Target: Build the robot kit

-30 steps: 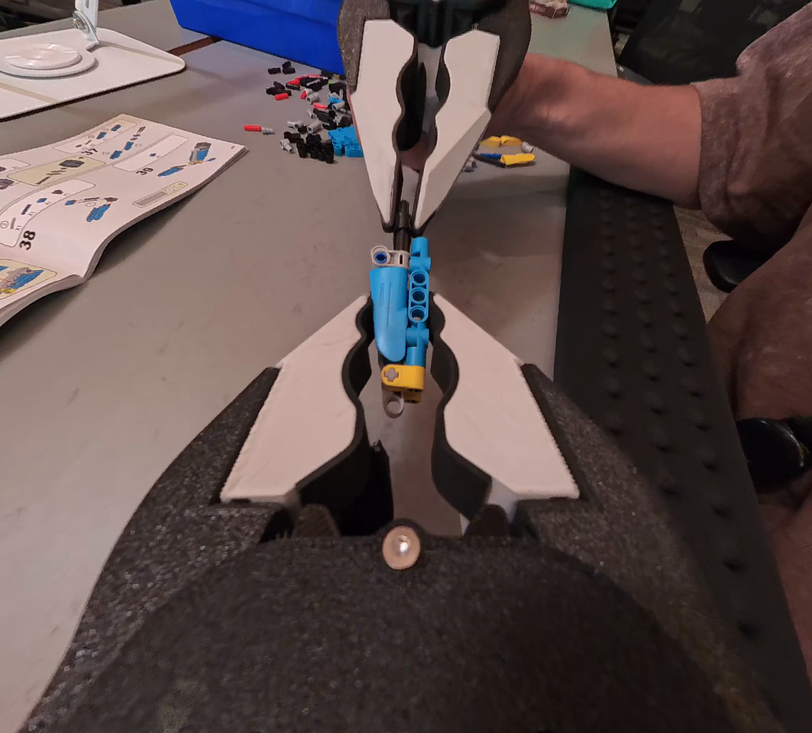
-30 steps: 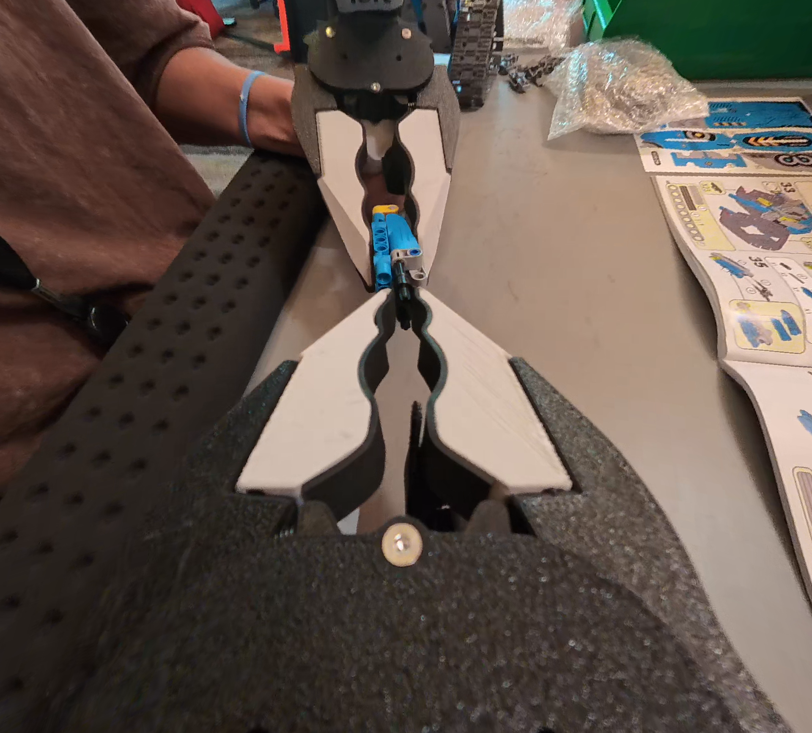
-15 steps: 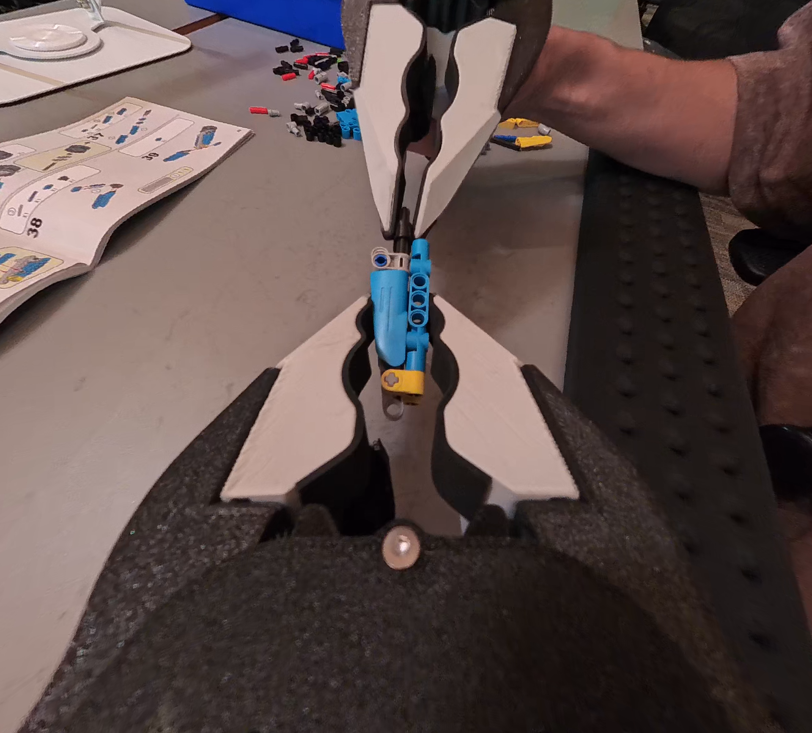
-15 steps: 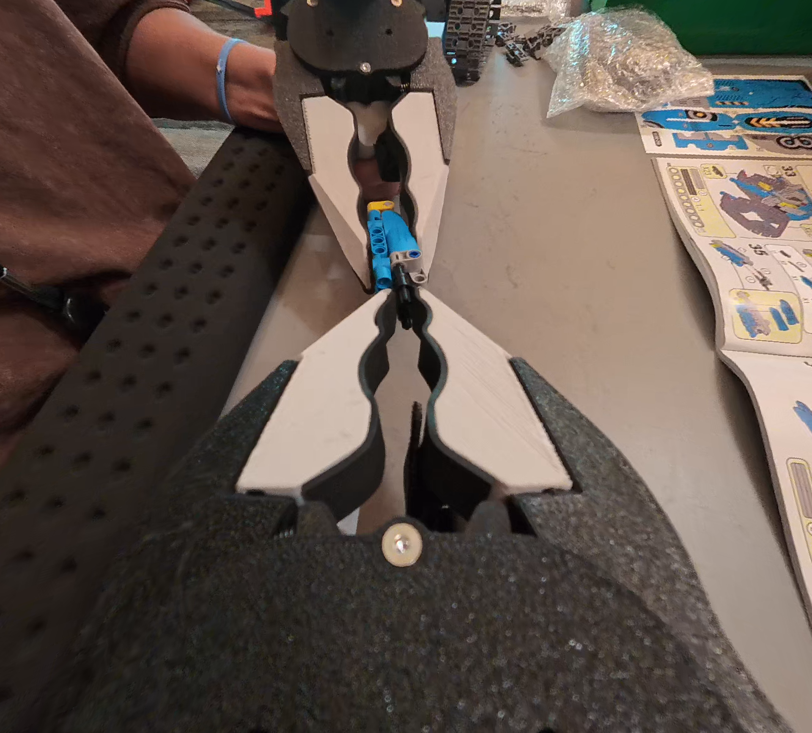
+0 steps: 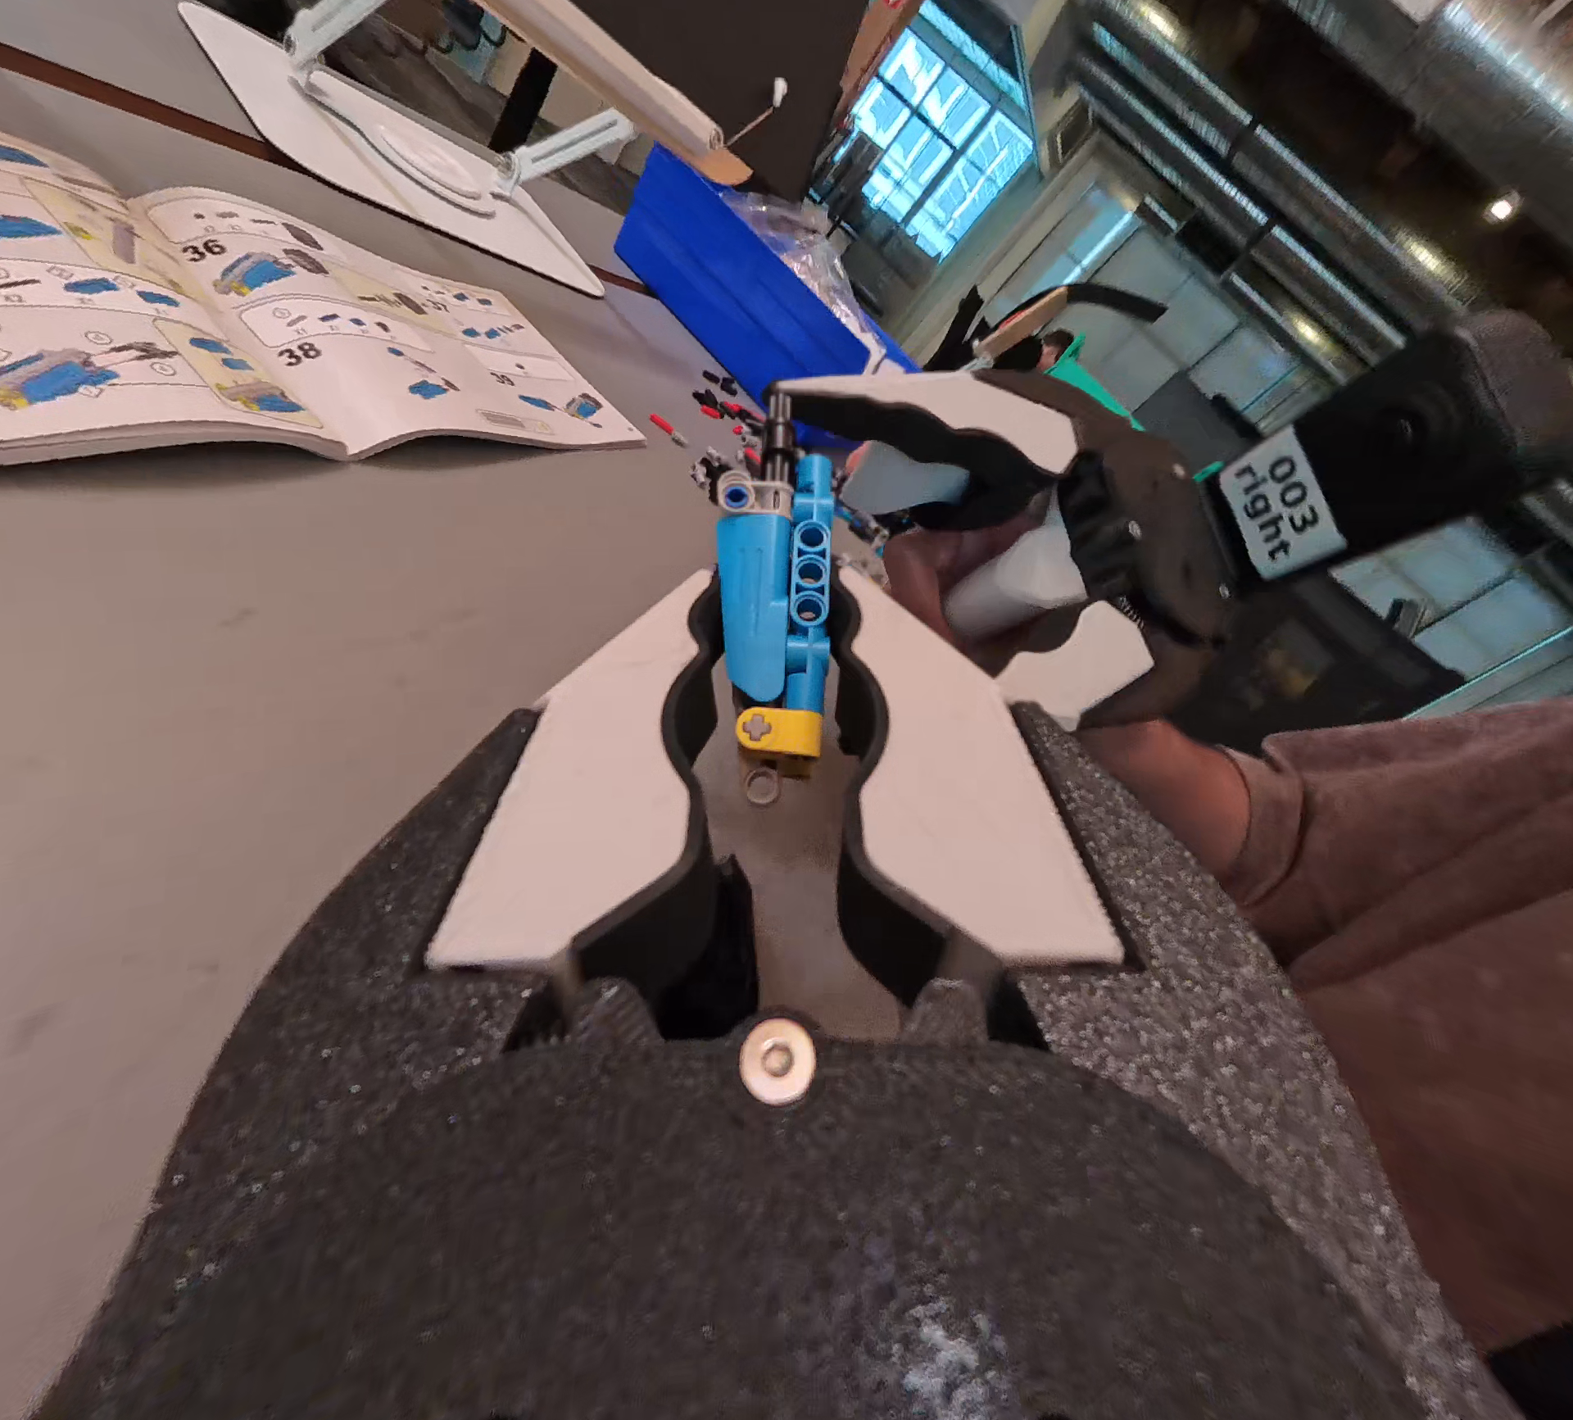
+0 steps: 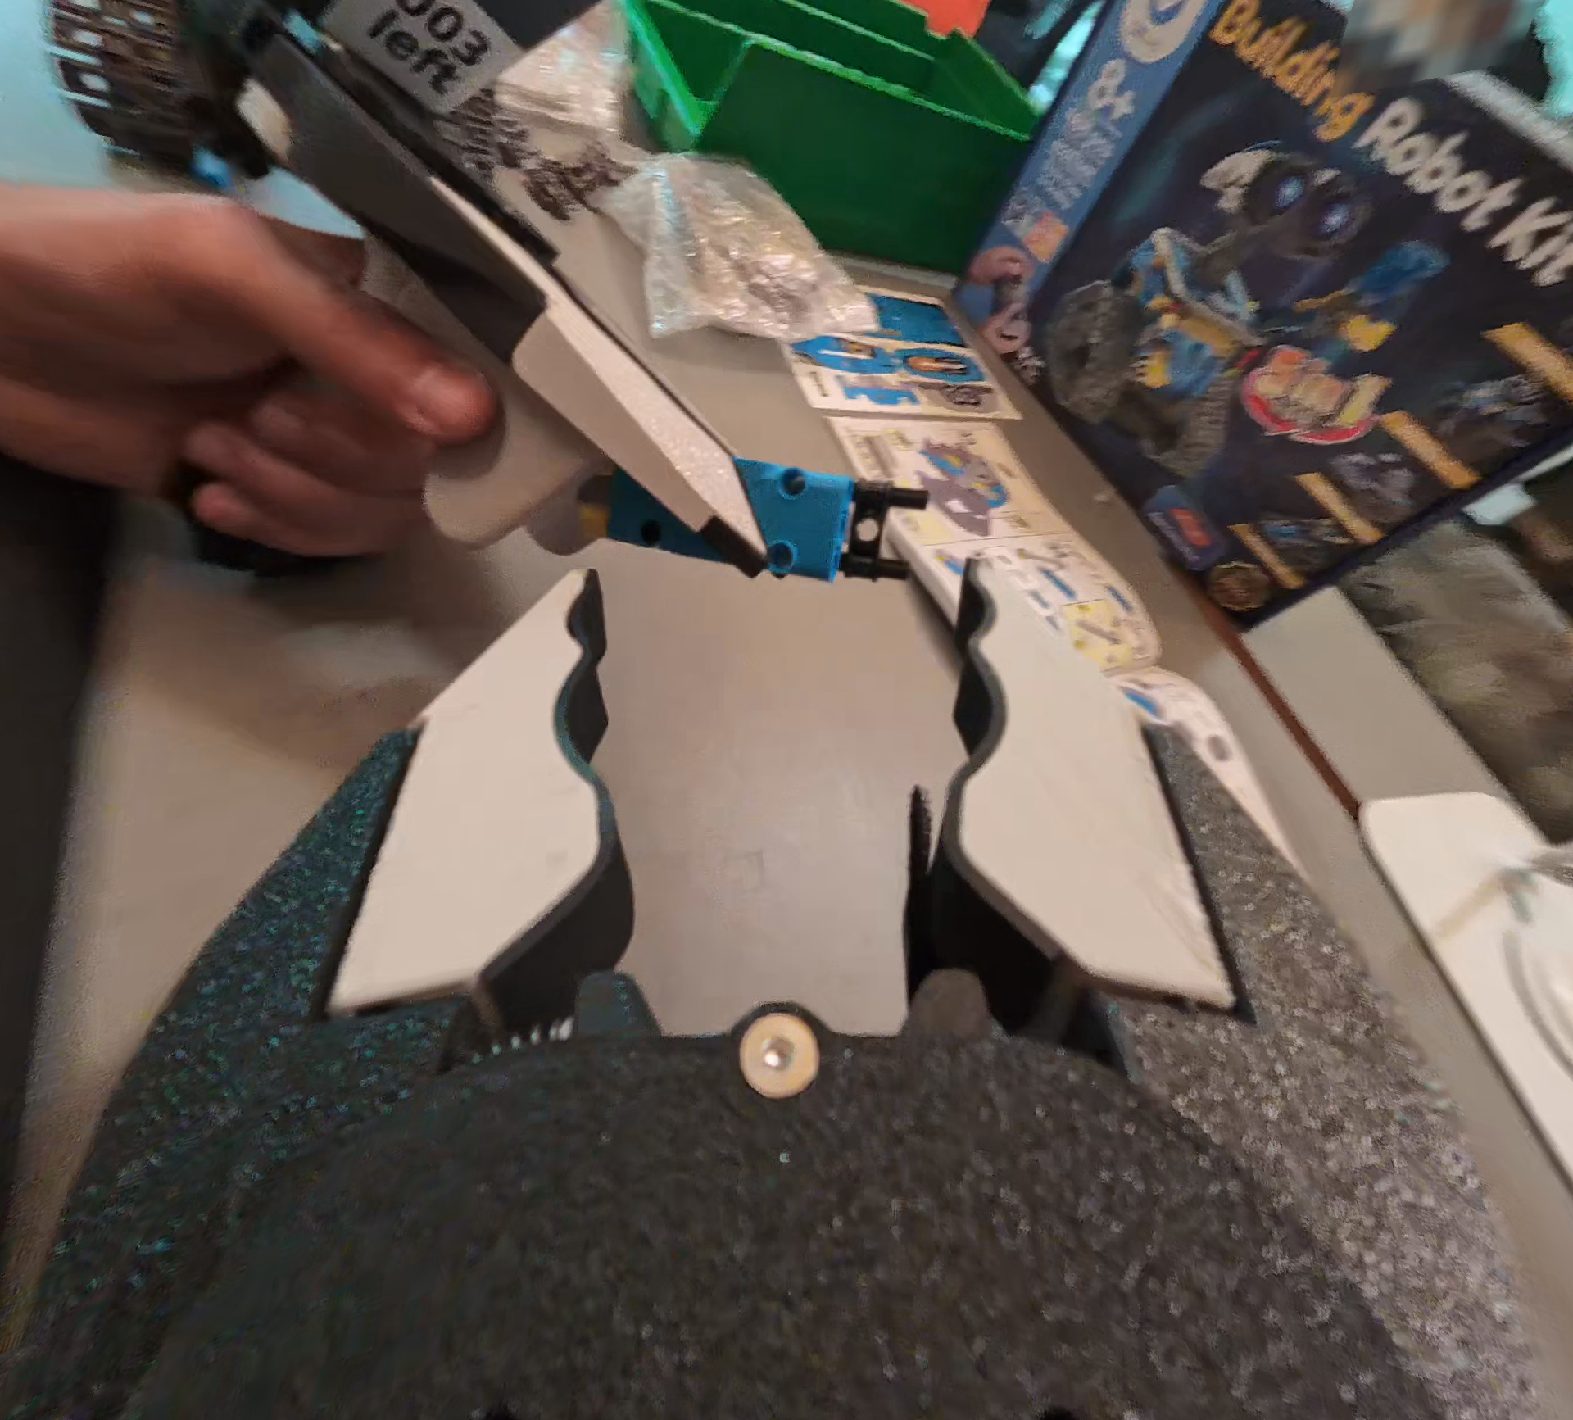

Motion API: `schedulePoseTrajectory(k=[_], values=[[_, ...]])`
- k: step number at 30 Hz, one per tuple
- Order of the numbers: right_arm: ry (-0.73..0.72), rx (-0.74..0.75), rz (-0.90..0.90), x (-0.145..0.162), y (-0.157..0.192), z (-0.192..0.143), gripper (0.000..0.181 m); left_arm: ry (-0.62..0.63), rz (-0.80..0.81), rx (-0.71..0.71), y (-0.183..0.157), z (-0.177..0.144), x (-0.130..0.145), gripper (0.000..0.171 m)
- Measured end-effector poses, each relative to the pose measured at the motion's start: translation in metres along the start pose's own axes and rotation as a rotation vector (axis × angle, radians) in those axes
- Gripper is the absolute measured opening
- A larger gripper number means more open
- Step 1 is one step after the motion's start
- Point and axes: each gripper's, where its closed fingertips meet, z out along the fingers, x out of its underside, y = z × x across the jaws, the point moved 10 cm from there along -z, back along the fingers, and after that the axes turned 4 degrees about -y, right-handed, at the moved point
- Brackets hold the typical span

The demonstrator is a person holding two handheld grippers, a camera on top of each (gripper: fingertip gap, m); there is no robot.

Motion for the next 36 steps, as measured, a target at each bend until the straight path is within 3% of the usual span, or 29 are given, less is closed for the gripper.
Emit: schedulePoseTrajectory(k=[2, 8, 15, 20, 25, 30, 36], values=[[0.011, 0.053, -0.021, -0.005, 0.002, 0.003, 0.081, -0.01, -0.022, -0.011, 0.002, -0.001, 0.0, 0.022], [0.113, 0.032, 0.007, -0.007, 0.011, 0.019, 0.098, -0.043, -0.061, -0.015, 0.001, 0.001, 0.002, 0.022], [0.156, 0.065, 0.006, -0.003, 0.011, 0.024, 0.09, -0.063, -0.207, 0.052, 0.005, 0.004, 0.007, 0.022], [0.175, -0.041, -0.057, -0.001, 0.008, 0.014, 0.088, 0.07, -0.312, 0.184, 0.01, 0.006, 0.009, 0.022], [0.183, -0.149, -0.184, 0.008, 0.01, -0.002, 0.088, 0.201, -0.261, 0.199, 0.005, 0.014, 0.017, 0.023], [0.269, -0.082, -0.19, 0.013, 0.015, 0.004, 0.097, 0.188, -0.207, 0.102, 0.004, 0.018, 0.019, 0.022], [0.292, -0.08, -0.143, 0.011, 0.014, 0.007, 0.092, 0.188, -0.23, 0.094, 0.006, 0.018, 0.02, 0.022]])
